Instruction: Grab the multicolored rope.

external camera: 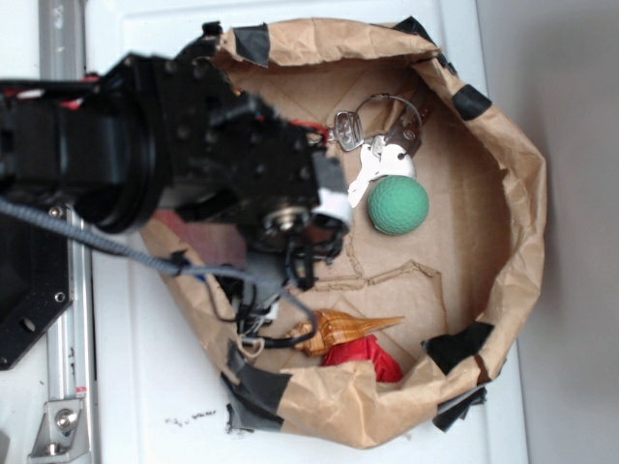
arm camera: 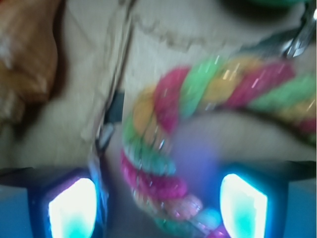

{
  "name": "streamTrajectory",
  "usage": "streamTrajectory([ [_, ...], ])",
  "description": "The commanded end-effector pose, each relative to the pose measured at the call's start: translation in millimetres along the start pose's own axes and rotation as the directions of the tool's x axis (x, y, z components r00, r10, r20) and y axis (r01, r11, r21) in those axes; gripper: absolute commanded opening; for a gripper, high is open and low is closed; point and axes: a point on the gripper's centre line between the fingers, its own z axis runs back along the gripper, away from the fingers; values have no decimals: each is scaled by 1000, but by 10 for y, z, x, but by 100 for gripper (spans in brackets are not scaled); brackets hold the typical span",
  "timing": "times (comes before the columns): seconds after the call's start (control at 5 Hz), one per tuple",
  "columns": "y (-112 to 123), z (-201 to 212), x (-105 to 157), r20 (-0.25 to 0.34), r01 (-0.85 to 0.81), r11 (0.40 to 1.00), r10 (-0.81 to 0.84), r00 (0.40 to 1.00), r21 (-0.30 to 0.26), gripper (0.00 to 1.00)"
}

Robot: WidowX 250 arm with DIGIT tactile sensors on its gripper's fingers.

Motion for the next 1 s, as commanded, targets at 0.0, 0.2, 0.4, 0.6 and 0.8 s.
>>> streamTrajectory([
  [0.0,-1,68,42,76,2,1000,-2,997,12,100],
  [0.2,-7,-106,78,76,-22,1000,23,997,-17,100],
  [0.4,-28,-395,31,74,-21,999,18,997,30,100],
  [0.6,10,-439,-7,67,-36,999,34,997,35,0],
  [0.8,115,-377,9,76,-62,997,59,995,41,0],
])
